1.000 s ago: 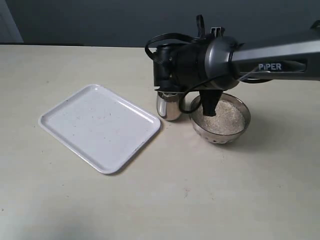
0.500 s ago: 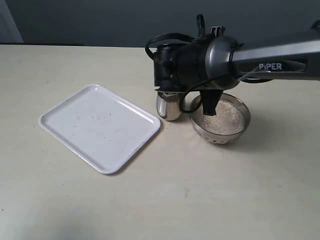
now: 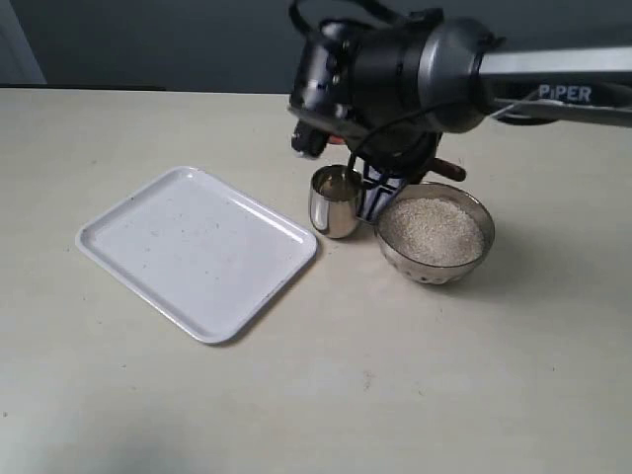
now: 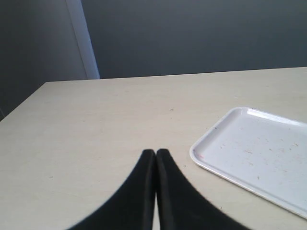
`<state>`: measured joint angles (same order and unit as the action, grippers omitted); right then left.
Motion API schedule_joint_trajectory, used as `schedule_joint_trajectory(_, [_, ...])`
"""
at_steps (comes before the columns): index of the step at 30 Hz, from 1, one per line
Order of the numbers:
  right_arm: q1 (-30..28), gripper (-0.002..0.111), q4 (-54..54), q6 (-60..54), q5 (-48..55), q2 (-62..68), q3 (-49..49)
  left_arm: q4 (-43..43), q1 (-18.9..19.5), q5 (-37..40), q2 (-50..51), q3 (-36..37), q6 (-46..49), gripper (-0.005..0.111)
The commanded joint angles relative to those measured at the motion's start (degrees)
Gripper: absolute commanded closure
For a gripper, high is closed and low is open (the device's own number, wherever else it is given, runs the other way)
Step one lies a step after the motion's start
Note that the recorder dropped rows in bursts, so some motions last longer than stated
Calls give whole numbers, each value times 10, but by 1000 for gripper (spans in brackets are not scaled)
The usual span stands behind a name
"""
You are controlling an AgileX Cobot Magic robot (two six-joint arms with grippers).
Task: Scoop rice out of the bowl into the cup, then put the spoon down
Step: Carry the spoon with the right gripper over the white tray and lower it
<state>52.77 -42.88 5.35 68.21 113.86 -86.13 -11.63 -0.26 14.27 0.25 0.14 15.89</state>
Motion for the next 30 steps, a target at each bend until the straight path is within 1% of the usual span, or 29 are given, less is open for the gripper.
schedule_joint_trajectory(1, [-1, 109, 196, -16, -73, -5, -70, 2, -4, -8, -2, -1, -3, 106])
schedule_joint_trajectory(5, [-2, 109, 362, -117, -158, 18, -114, 2, -4, -8, -2, -1, -3, 106])
schedule_joint_trajectory(7, [-2, 109, 416, -148, -172, 39, -135, 2, -4, -8, -2, -1, -3, 106])
schedule_joint_trajectory(12, [-2, 109, 419, -150, -139, 117, -199, 2, -4, -8, -2, -1, -3, 106])
schedule_joint_trajectory(20, [-4, 109, 422, -150, -137, 214, -283, 2, -16, -8, -2, -1, -3, 106])
schedule_joint_trajectory(23, [-15, 109, 465, -147, -114, 246, -308, 2, -16, -8, -2, -1, -3, 106])
schedule_joint_trajectory(26, [-26, 109, 487, -147, -93, 257, -310, 2, -16, -8, -2, -1, -3, 106])
schedule_joint_trajectory(28, [-29, 101, 490, -147, -89, 258, -310, 2, -16, -8, -2, -1, -3, 106])
schedule_joint_trajectory(29, [-30, 95, 493, -147, -88, 258, -311, 2, -16, -8, -2, -1, -3, 106])
schedule_joint_trajectory(30, [-31, 80, 494, -147, -89, 258, -313, 2, -16, -8, -2, -1, -3, 106])
